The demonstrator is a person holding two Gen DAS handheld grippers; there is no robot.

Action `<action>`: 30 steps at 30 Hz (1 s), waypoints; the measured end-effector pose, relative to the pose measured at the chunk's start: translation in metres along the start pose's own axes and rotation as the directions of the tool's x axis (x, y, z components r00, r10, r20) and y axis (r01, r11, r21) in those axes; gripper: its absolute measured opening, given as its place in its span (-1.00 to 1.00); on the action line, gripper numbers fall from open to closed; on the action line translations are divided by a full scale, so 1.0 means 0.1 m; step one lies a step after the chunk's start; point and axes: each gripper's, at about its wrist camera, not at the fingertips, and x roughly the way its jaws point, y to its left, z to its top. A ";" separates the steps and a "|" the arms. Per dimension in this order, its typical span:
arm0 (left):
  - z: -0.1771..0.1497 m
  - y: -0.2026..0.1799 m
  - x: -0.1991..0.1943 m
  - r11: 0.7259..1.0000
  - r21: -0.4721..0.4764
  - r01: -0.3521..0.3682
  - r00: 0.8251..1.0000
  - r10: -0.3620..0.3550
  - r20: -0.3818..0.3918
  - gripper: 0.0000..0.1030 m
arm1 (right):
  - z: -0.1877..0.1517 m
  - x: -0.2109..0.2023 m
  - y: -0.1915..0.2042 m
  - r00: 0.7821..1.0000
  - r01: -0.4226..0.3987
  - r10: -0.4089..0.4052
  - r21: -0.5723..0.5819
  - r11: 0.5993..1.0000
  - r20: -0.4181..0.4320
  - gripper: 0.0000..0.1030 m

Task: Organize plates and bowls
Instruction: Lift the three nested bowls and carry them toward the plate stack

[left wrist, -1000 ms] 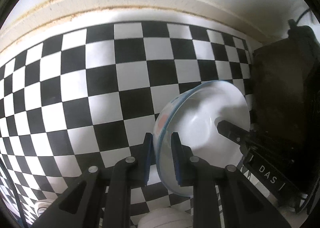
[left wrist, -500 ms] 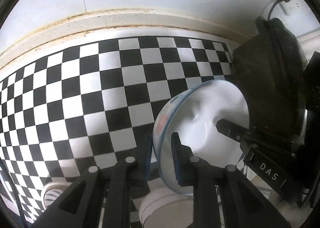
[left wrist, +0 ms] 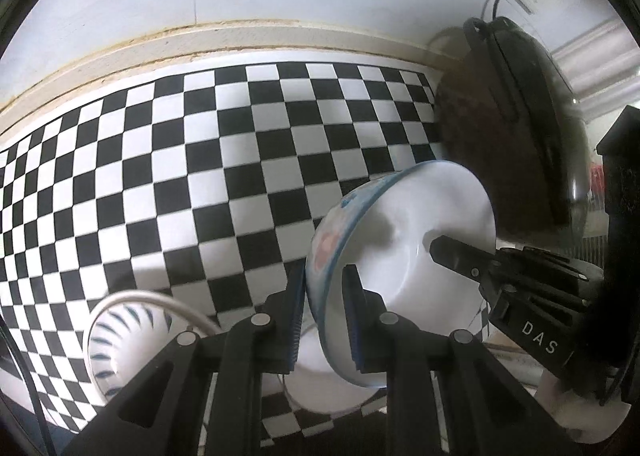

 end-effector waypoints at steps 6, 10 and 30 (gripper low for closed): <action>-0.29 0.01 -0.05 1.000 0.007 -0.013 1.000 0.013 -0.016 -0.68 | -0.34 0.03 0.07 1.000 -0.017 0.017 -0.008 1.000 -0.019 -0.86; -0.44 0.04 0.02 1.000 0.008 -0.020 0.999 0.021 -0.045 -0.68 | -0.54 0.12 0.08 0.998 -0.028 0.027 -0.006 1.000 -0.051 -0.86; -0.75 0.11 0.44 0.997 -0.014 -0.071 0.984 0.068 -0.164 -0.68 | -0.90 0.66 0.00 0.982 -0.027 0.027 0.003 1.000 -0.185 -0.86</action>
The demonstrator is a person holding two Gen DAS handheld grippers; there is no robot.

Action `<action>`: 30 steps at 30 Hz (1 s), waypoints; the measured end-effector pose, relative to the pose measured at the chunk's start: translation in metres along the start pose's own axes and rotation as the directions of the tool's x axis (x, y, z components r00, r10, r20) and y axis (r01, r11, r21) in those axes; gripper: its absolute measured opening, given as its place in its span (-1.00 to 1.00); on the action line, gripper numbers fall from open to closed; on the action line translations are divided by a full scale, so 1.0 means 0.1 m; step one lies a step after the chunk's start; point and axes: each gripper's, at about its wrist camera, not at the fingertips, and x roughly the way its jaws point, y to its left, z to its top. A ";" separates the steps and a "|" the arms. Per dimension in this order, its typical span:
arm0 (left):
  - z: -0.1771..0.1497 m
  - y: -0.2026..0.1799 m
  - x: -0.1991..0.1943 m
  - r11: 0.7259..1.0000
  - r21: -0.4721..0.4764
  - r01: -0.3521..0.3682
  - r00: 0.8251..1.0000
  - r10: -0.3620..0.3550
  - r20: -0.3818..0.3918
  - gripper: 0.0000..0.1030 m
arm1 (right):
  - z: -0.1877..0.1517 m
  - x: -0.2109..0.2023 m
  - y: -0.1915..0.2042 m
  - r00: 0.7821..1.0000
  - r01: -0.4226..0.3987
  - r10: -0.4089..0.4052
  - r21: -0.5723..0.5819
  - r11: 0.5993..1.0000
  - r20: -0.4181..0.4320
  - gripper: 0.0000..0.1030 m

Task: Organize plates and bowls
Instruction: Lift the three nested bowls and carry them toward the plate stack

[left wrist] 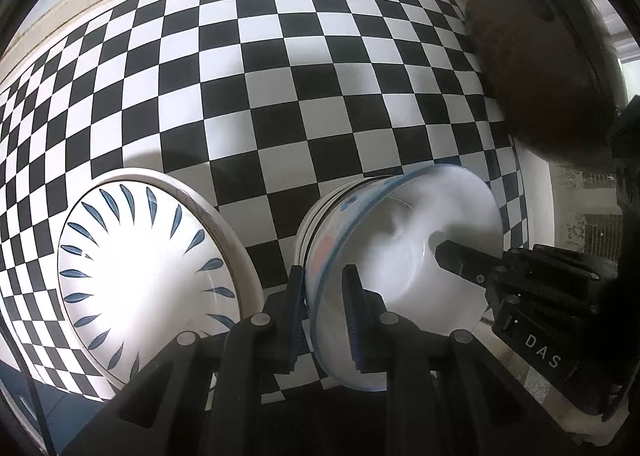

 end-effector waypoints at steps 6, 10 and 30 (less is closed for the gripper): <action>-0.02 -0.01 0.02 1.000 0.004 -0.018 1.000 0.018 -0.005 -0.68 | 0.05 0.07 -0.01 0.999 -0.010 0.010 0.019 1.000 -0.030 -0.86; -0.02 -0.04 0.04 1.000 0.006 -0.028 1.000 0.028 -0.009 -0.68 | 0.04 0.10 -0.01 0.999 0.008 -0.008 0.017 1.000 -0.045 -0.82; -0.04 -0.07 0.01 0.997 -0.010 -0.083 0.997 0.083 0.000 -0.66 | 0.07 0.05 -0.02 0.998 0.023 -0.021 0.040 0.999 -0.063 -0.77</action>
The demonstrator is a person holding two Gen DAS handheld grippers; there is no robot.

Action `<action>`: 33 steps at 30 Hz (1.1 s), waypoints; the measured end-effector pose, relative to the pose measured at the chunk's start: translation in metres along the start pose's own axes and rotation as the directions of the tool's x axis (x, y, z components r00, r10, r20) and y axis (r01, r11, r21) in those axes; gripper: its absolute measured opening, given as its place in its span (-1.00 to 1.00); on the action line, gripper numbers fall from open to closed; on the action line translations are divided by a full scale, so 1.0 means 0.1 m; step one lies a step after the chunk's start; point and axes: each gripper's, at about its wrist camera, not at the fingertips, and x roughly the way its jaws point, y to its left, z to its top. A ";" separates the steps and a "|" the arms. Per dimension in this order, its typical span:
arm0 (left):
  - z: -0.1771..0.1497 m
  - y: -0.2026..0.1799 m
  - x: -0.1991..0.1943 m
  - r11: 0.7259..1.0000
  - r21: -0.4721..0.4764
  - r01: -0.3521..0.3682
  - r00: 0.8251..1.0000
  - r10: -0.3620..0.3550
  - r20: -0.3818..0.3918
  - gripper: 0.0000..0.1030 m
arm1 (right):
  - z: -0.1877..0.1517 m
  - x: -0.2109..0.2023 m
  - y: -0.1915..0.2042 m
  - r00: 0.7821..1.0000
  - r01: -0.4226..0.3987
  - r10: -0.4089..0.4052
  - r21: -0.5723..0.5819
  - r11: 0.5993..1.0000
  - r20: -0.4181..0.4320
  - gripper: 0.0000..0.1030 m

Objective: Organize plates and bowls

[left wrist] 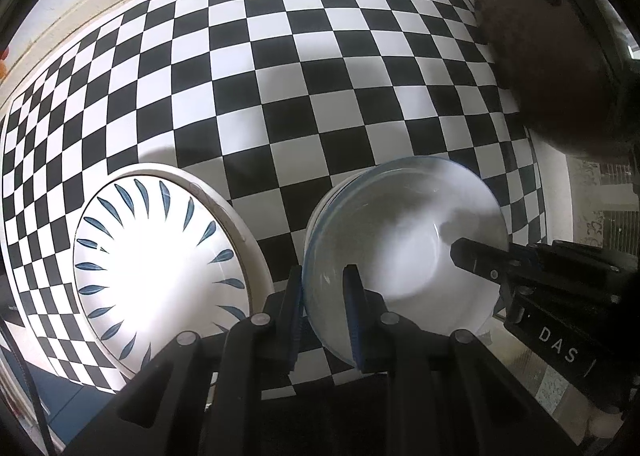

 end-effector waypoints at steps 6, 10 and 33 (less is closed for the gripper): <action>-0.01 -0.06 -0.08 1.000 0.018 -0.020 0.999 0.019 0.031 -0.66 | -0.03 -0.05 -0.01 1.000 0.026 -0.026 -0.002 1.000 0.004 -0.71; -0.01 -0.07 -0.08 1.000 0.018 -0.025 0.999 0.025 0.036 -0.66 | -0.06 -0.08 0.00 0.999 0.031 -0.031 -0.005 1.000 0.012 -0.71; -0.49 -0.23 -1.41 0.997 0.077 -0.022 0.975 0.004 0.223 -0.66 | -0.85 -1.42 0.35 0.965 0.063 -0.047 -0.053 0.997 0.257 -0.51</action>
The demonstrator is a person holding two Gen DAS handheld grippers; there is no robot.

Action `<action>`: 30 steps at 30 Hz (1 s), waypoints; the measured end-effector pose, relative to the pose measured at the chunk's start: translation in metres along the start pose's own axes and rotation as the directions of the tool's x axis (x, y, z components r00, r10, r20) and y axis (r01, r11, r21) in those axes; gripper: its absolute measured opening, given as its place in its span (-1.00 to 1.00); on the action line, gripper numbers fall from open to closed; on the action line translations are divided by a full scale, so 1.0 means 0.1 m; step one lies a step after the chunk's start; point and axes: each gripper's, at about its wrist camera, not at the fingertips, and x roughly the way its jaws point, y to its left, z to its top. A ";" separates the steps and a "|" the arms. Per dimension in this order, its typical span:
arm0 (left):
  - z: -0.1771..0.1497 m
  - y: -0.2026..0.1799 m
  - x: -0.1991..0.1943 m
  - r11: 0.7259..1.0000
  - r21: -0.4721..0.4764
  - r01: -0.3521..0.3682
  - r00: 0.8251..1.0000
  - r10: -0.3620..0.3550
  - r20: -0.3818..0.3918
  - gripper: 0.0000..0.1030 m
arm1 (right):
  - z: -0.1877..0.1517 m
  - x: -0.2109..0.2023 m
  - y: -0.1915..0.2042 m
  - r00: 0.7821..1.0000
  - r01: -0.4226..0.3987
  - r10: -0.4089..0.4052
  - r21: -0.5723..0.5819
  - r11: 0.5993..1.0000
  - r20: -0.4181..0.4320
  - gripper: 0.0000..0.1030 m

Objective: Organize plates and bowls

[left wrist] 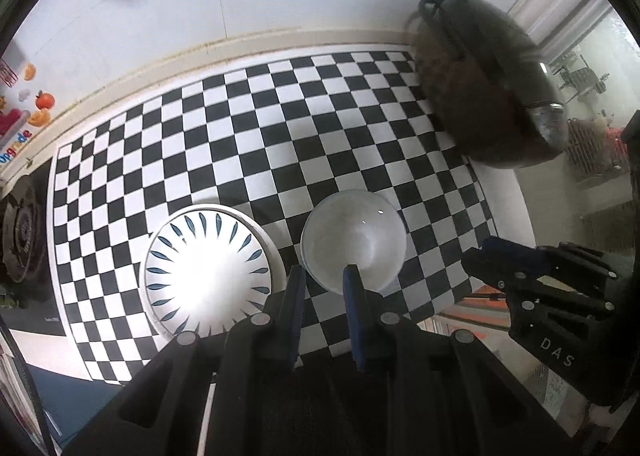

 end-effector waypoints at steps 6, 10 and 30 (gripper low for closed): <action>-0.07 -0.06 -0.22 1.000 0.014 0.006 1.000 -0.006 0.028 -0.66 | -0.10 -0.28 0.06 0.999 -0.014 0.014 -0.003 1.000 0.031 -0.50; -0.10 -0.10 -0.27 1.000 0.024 0.003 0.999 -0.004 0.035 -0.65 | -0.12 -0.36 0.06 0.999 -0.021 0.021 0.003 1.000 0.040 -0.46; 0.34 0.60 1.30 0.944 -0.280 0.174 0.934 -0.249 -0.257 -0.41 | 0.19 0.91 -0.57 0.990 -0.088 0.103 0.150 0.985 -0.097 0.60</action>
